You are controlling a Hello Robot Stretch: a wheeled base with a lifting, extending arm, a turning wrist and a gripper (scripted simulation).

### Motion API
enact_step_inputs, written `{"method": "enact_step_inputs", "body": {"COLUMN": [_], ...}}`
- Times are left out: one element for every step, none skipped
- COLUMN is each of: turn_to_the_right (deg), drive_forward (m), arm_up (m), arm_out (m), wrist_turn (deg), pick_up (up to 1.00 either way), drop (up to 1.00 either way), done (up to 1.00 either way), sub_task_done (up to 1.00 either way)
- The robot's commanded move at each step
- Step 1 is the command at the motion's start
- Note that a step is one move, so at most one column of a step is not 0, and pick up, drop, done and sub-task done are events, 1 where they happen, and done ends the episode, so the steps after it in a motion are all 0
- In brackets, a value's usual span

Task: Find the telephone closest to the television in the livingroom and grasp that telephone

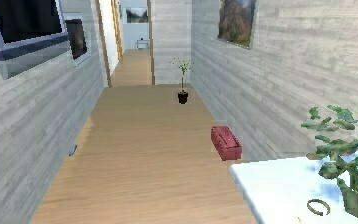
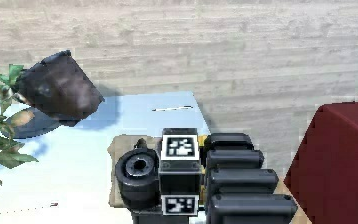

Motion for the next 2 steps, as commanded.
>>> {"method": "enact_step_inputs", "body": {"turn_to_the_right": [0.0,0.0], "drive_forward": [0.00,0.00], "arm_up": [-0.16,0.00], "arm_out": [0.00,0.00], "wrist_turn": [0.0,0.0], "pick_up": [0.00,1.00], "drop": [0.00,0.00], "done": [0.00,0.00], "sub_task_done": [0.00,0.00]}}
